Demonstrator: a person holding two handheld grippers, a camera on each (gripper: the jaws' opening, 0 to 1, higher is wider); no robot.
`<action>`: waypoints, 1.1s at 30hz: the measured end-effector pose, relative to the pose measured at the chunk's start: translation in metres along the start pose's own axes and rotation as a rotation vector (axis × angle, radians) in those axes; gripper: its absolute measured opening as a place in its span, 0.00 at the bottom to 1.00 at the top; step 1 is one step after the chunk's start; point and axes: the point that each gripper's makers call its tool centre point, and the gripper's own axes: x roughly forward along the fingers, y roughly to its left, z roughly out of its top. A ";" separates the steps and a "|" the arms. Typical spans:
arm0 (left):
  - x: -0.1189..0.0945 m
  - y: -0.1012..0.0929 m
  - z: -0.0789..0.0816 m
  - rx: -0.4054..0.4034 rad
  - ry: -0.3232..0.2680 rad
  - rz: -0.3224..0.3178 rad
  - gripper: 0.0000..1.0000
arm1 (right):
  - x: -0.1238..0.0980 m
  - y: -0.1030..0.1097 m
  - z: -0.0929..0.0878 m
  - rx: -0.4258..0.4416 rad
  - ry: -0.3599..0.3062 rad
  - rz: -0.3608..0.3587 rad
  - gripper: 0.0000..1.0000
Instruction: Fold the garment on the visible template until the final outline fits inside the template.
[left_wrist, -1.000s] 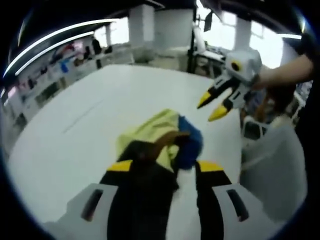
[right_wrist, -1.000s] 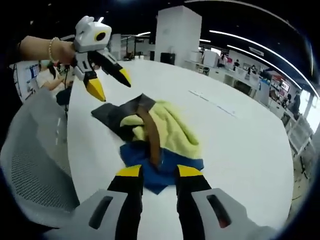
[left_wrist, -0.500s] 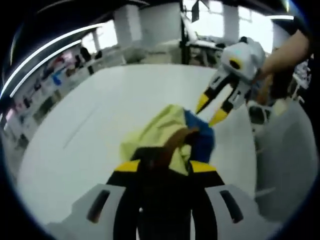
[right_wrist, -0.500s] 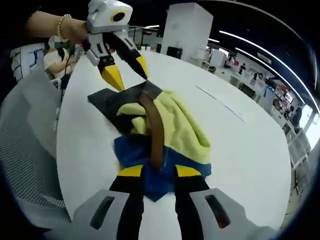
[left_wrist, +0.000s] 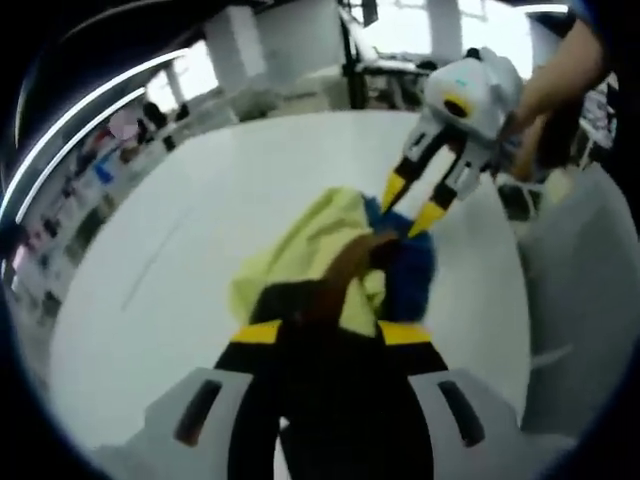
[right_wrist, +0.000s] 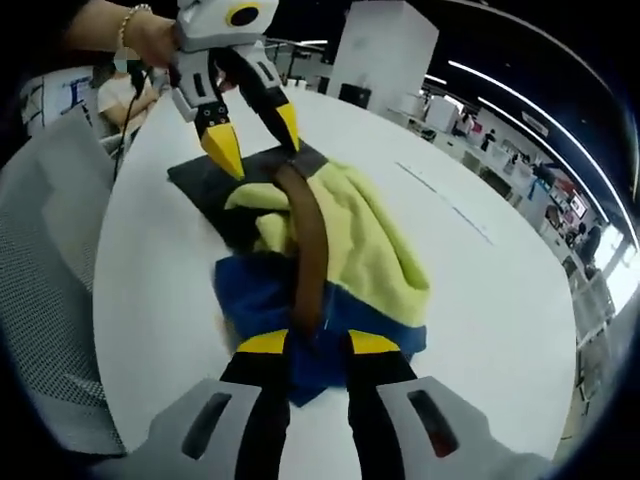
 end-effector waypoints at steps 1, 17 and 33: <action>0.001 0.000 -0.001 0.007 0.004 0.001 0.31 | 0.001 -0.001 0.000 -0.003 0.002 -0.002 0.21; 0.014 0.013 -0.010 0.123 0.042 0.052 0.19 | 0.012 -0.002 -0.001 -0.030 0.023 -0.012 0.12; 0.019 0.012 -0.013 0.121 0.045 0.054 0.09 | 0.015 0.004 -0.007 -0.002 0.018 0.025 0.04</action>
